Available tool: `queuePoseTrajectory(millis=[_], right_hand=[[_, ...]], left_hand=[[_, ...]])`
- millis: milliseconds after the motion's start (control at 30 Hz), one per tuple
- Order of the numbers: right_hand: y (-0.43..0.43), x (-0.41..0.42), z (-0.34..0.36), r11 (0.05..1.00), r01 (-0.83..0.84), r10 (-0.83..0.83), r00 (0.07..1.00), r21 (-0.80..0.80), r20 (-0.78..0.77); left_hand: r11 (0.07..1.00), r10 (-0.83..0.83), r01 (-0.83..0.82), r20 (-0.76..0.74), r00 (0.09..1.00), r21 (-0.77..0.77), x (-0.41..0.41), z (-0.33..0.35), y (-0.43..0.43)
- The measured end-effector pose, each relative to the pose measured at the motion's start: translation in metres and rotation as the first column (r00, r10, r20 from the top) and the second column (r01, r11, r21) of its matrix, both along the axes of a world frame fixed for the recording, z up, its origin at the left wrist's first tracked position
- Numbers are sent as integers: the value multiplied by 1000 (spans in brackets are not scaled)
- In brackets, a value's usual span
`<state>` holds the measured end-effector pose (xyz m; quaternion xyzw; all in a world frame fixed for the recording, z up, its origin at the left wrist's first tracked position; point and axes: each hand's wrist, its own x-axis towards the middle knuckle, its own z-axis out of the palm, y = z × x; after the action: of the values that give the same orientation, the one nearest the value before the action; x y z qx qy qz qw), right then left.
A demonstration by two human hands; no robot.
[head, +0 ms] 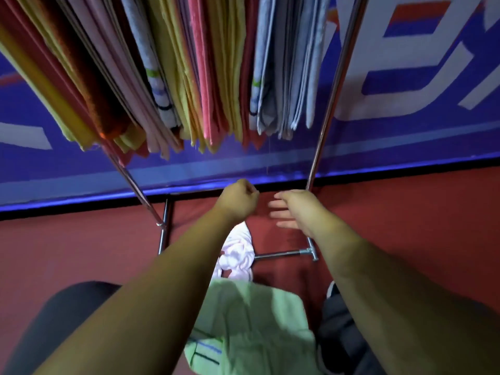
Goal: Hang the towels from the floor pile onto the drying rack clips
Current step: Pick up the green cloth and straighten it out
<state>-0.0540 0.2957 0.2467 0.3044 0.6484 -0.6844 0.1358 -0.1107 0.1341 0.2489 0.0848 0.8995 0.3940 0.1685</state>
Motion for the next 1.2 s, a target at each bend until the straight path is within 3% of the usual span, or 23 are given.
queuePoseTrajectory(millis=[267, 400, 600, 800, 1000, 1100, 1200], right_hand=[[-29, 52, -134, 997, -78, 82, 940, -25, 330], [-41, 58, -181, 980, -194, 197, 875, -53, 443], [-53, 59, -235, 958, -283, 219, 818, 42, 532], [-69, 57, -286, 946, -314, 198, 766, 87, 612], [-73, 57, -318, 901, -401, 249, 790, 164, 561], [-67, 60, -335, 853, -481, 285, 754, 203, 592], [-60, 68, -340, 794, -575, 346, 694, 197, 632]], left_hand=[[993, 103, -73, 380, 919, -91, 41, -117, -35], [975, 154, -57, 471, 868, -213, 57, -185, -48], [882, -10, 249, 514, 858, -399, 97, -273, -72], [791, -118, 392, 512, 851, -470, 101, -322, -57], [710, -196, 453, 466, 862, -539, 82, -348, -51], [598, -220, 497, 468, 856, -629, 78, -364, -49], [520, -220, 402, 337, 915, -754, 77, -372, -53]])
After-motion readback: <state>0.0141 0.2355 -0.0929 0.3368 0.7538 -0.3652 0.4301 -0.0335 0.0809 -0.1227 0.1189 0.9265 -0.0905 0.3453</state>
